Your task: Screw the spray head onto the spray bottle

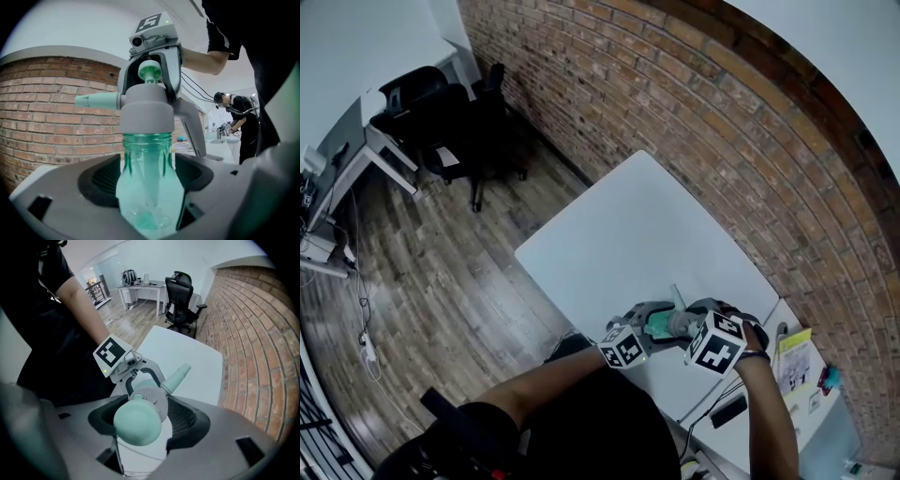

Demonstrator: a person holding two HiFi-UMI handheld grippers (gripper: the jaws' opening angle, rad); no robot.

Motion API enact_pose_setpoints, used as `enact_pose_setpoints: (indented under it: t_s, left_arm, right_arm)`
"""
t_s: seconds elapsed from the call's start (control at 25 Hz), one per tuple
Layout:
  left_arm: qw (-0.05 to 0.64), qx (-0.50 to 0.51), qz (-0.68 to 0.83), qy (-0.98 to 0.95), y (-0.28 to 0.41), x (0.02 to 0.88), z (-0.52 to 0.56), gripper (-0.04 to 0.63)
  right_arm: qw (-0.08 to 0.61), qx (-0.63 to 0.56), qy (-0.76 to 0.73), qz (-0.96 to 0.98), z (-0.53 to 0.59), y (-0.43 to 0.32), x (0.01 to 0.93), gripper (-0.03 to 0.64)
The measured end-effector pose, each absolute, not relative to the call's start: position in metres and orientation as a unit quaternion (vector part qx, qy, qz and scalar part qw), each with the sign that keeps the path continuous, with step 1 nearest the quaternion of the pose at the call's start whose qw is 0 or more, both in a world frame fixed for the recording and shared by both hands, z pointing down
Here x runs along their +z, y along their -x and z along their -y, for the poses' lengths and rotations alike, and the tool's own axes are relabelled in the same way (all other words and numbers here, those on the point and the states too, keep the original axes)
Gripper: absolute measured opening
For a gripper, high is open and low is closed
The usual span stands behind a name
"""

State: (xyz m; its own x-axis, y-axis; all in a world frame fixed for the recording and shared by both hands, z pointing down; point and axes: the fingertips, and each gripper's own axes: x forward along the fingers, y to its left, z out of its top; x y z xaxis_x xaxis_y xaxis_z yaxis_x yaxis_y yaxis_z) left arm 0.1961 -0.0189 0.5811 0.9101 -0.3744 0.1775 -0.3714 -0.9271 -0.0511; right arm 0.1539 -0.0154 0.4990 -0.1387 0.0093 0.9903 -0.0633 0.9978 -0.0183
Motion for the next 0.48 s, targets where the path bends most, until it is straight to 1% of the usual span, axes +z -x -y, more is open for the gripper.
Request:
enact_pose_setpoints:
  t_s: [0.48]
  left_arm:
    - [0.015,-0.096,-0.163,0.982,-0.1968,0.5802,0.0160,0.355]
  right_arm:
    - [0.613,0.145,-0.161,0.760,0.0225,-0.1568,0.4958,0.268]
